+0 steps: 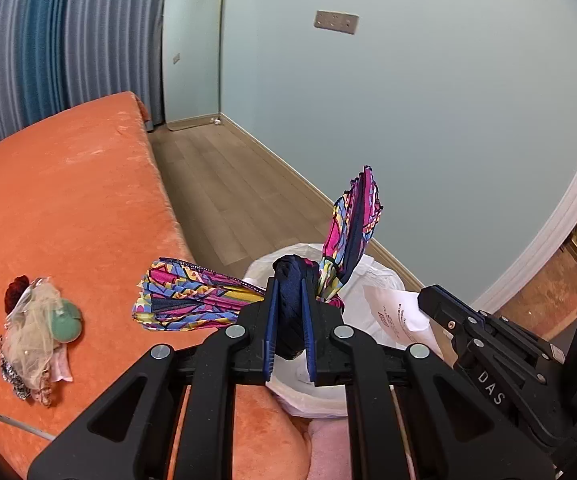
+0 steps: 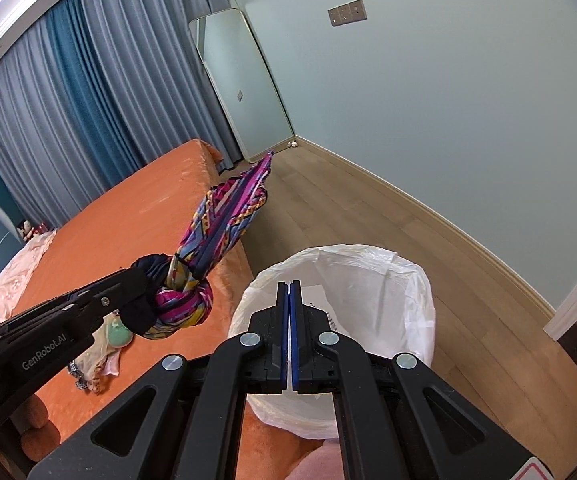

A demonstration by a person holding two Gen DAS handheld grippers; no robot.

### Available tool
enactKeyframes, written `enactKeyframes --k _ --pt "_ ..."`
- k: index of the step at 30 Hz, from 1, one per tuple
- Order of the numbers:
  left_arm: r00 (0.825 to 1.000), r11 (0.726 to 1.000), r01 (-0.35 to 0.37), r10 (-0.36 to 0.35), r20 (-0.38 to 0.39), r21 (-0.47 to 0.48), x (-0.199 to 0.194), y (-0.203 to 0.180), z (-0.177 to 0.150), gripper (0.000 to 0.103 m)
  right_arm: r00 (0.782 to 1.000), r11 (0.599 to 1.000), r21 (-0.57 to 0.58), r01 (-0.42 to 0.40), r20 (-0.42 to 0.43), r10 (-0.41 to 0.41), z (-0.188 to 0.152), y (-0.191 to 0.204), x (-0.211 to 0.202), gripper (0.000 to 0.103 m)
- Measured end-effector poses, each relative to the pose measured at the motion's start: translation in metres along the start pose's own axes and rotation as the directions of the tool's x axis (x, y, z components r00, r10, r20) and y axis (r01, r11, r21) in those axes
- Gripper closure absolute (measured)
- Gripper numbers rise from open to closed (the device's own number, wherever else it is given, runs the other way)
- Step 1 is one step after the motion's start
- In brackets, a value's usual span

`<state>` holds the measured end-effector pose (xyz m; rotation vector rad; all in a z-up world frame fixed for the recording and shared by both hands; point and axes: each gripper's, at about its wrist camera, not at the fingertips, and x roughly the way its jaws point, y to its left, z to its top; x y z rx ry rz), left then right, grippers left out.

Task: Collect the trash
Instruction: 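Move both tools over the wastebasket and open them to drop scarf and packet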

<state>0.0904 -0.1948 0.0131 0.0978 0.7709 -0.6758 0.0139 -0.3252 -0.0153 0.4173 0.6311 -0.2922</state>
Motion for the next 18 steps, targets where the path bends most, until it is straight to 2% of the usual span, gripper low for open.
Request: enactKeyframes --k 11,13,14,15,18 --pt "0.999 1.000 0.023 -0.022 -0.029 0.018 0.023 -0.008 0.003 0.089 1.000 1.000 0.019 0.011 -0.014 -0.010 0.000 -0.012 0.008 0.102" --pt "0.999 1.000 0.017 -0.017 -0.030 0.010 0.025 -0.008 0.005 0.081 1.000 1.000 0.010 0.021 -0.016 -0.020 0.001 -0.010 0.010 0.099" --pt "1.000 1.000 0.008 -0.008 -0.030 0.001 0.025 -0.008 0.006 0.065 1.000 1.000 0.008 0.027 -0.014 -0.026 0.002 -0.009 0.009 0.094" --pt "1.000 1.000 0.000 0.000 -0.027 -0.010 0.025 -0.007 0.006 0.055 0.999 0.999 0.006 0.032 -0.017 -0.032 0.002 -0.008 0.009 0.093" --pt "1.000 0.999 -0.015 0.015 -0.010 -0.032 0.021 -0.002 0.006 0.054 0.999 0.999 -0.001 0.037 -0.022 -0.037 0.001 -0.006 0.010 0.086"
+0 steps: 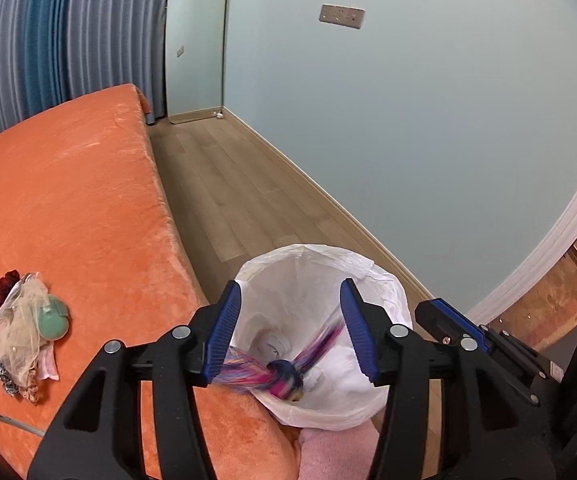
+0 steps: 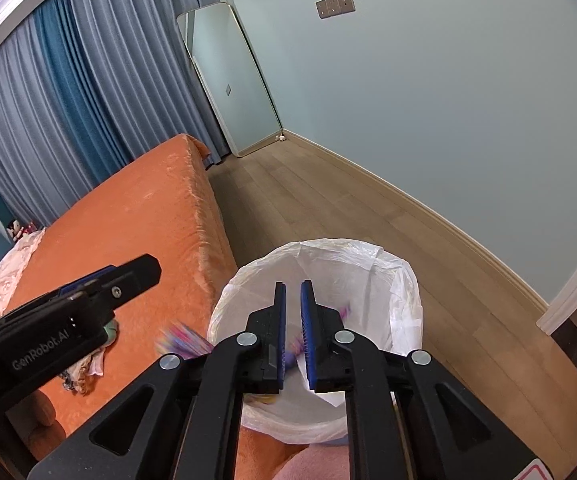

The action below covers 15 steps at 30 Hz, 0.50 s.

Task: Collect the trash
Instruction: 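Move both tools over the wastebasket and open them to drop scarf and packet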

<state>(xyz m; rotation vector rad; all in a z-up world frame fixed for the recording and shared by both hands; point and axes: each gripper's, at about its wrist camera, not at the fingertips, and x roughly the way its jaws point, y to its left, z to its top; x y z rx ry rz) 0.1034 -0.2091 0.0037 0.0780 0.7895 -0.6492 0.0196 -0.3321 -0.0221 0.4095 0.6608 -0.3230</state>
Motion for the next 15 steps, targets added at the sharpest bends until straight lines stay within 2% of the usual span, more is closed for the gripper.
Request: enactKeyframes --k 2,4,11,15 --pt "1.000 1.000 -0.014 0.014 0.004 0.000 -0.003 0.002 -0.001 0.054 1.000 1.000 -0.007 0.002 0.008 -0.002 -0.001 0.003 -0.003 0.068" --pt "1.000 1.000 -0.025 0.025 0.010 -0.009 -0.007 0.006 -0.002 0.054 1.000 1.000 -0.018 0.005 0.022 -0.005 -0.002 0.006 -0.007 0.060" --pt "0.999 0.997 -0.046 0.048 0.026 -0.069 -0.025 0.027 -0.005 0.053 1.000 0.999 -0.049 -0.008 0.030 0.009 0.000 0.024 -0.014 0.049" --pt "0.996 0.992 -0.076 0.081 0.041 -0.096 -0.039 0.042 -0.008 0.053 1.000 0.996 -0.082 -0.020 0.023 0.021 -0.001 0.041 -0.016 0.047"
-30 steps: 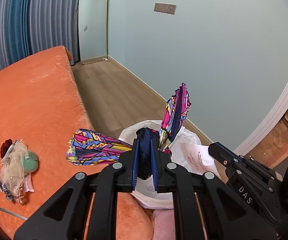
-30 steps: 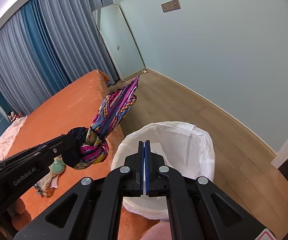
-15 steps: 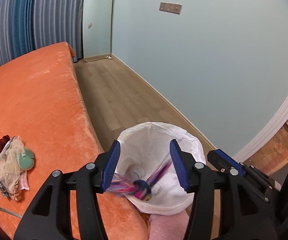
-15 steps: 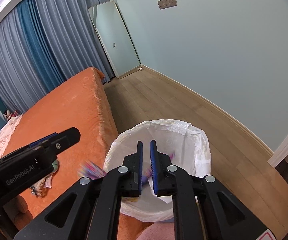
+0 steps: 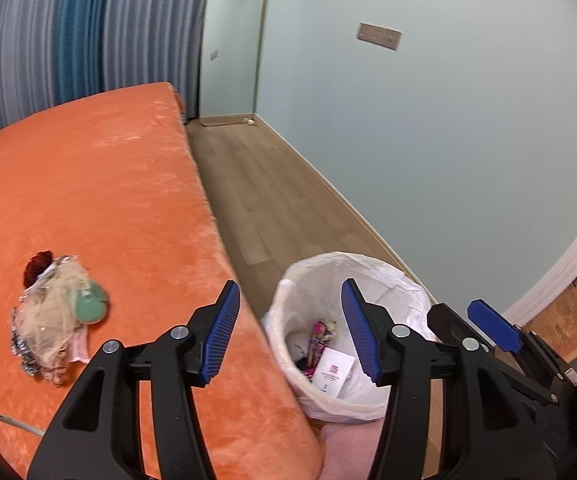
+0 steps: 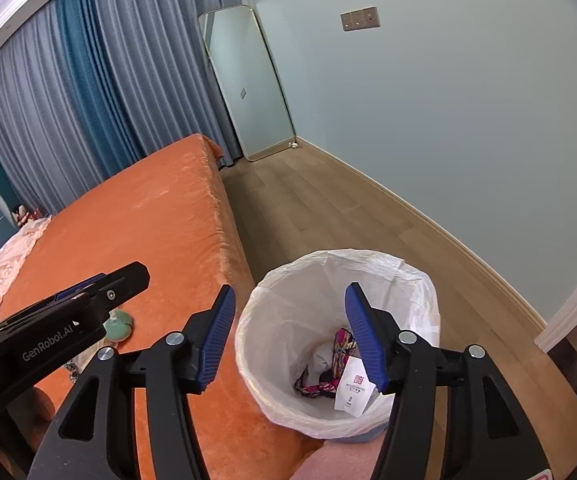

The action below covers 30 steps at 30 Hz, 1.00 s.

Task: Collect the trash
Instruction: 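Move both tools over the wastebasket and open them to drop scarf and packet, then grasp the leopard-print scrunchie with the left tool while the right tool grasps the pink scrunchie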

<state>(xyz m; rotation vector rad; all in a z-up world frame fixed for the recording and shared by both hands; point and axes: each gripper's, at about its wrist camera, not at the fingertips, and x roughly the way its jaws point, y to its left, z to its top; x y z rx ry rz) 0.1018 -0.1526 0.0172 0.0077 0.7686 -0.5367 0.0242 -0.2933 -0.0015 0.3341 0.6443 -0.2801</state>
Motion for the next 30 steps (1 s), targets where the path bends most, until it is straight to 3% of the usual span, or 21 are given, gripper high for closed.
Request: enactKeyframes --k 15,17,24,30 --pt "0.991 0.976 -0.130 0.136 0.020 -0.175 -0.046 0.098 -0.016 0.052 0.996 0.982 -0.167 -0.088 -0.033 0.084 -0.009 0.087 -0.004 0.040" --pt "0.989 0.969 -0.141 0.147 0.012 -0.202 -0.051 0.112 -0.019 0.048 0.995 0.977 -0.186 -0.101 -0.039 0.096 -0.011 0.099 -0.005 0.039" --pt "0.975 0.934 -0.213 0.222 -0.002 -0.285 -0.070 0.164 -0.036 0.044 0.986 0.958 -0.239 -0.158 -0.083 0.142 -0.028 0.140 0.001 0.035" --pt "0.953 0.888 -0.296 0.298 -0.050 -0.353 -0.078 0.214 -0.056 0.038 0.972 0.938 -0.267 -0.219 -0.145 0.185 -0.046 0.174 0.011 0.035"
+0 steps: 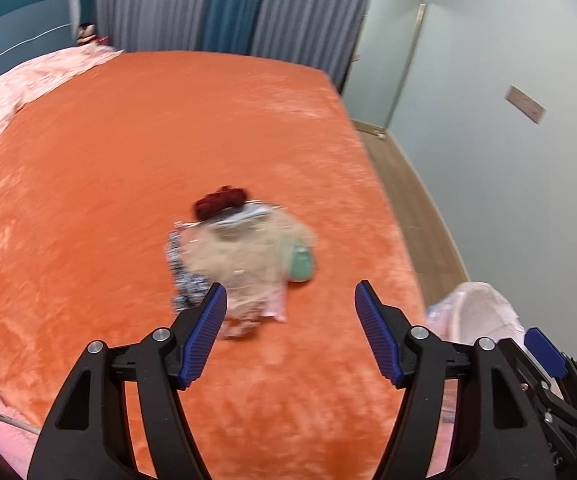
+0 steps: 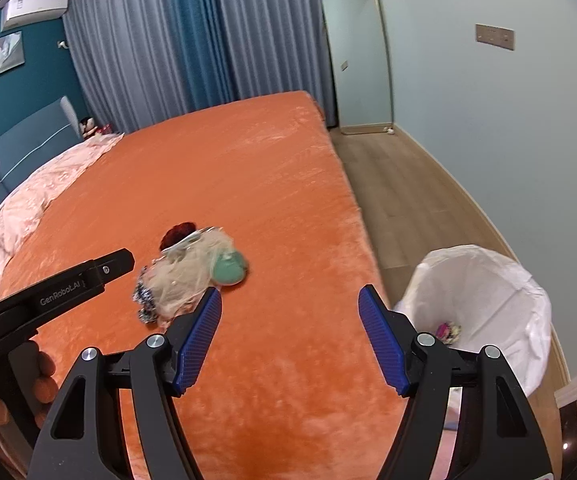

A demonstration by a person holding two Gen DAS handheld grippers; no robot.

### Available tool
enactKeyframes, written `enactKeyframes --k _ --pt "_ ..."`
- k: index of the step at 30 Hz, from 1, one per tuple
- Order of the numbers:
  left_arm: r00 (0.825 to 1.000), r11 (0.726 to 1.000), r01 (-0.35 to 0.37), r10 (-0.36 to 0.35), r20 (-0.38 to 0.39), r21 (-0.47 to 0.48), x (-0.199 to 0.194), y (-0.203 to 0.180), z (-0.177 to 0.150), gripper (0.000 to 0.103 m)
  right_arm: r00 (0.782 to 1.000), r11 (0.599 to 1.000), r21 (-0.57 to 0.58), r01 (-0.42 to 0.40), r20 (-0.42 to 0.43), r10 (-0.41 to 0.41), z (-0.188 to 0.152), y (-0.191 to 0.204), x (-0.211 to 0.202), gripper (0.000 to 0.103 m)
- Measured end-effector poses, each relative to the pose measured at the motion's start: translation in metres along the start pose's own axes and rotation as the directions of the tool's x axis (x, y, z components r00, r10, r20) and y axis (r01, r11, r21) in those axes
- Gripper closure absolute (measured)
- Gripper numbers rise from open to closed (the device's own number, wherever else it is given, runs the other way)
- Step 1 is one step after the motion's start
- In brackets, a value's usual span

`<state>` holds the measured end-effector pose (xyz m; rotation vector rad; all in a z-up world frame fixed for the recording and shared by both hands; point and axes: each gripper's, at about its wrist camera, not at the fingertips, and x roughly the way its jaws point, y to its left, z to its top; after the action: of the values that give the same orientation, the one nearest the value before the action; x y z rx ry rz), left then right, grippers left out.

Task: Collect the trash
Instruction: 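Grasp the leopard-print scrunchie with the left tool while the right tool grasps the pink scrunchie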

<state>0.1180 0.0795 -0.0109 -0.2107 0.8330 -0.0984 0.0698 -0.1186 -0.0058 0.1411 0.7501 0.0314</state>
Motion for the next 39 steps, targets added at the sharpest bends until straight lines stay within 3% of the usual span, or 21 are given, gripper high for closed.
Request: enactKeyframes --k 10,20,24,29,32,36,39 --pt "0.993 0.988 -0.101 0.094 -0.067 -0.115 0.026 0.076 -0.007 0.037 0.993 0.996 -0.048 -0.072 -0.098 0.067 -0.015 0.046 0.046 0.035" --pt "0.988 0.979 -0.067 0.038 -0.151 -0.192 0.083 0.102 0.001 0.037 0.979 0.991 -0.082 -0.104 -0.183 0.088 -0.021 0.081 0.100 0.035" --pt "0.982 0.981 -0.046 0.010 -0.190 -0.191 0.113 0.102 0.004 0.048 0.971 0.989 -0.097 -0.113 -0.221 0.089 -0.023 0.092 0.124 0.035" --pt "0.975 0.983 -0.021 -0.020 -0.221 -0.181 0.136 0.104 0.004 0.080 0.959 0.986 -0.095 -0.135 -0.263 0.106 -0.025 0.103 0.151 0.035" --pt "0.975 0.981 -0.012 -0.033 -0.222 -0.196 0.137 0.112 0.001 0.094 0.948 0.984 -0.088 -0.155 -0.293 0.123 -0.028 0.109 0.167 0.036" --pt "0.978 0.977 -0.015 -0.030 -0.206 -0.212 0.130 0.126 -0.003 0.097 0.939 0.980 -0.098 -0.176 -0.314 0.138 -0.033 0.120 0.182 0.037" --pt "0.979 0.974 -0.023 -0.023 -0.202 -0.225 0.126 0.134 -0.005 0.097 0.930 0.978 -0.096 -0.187 -0.339 0.145 -0.038 0.127 0.194 0.044"
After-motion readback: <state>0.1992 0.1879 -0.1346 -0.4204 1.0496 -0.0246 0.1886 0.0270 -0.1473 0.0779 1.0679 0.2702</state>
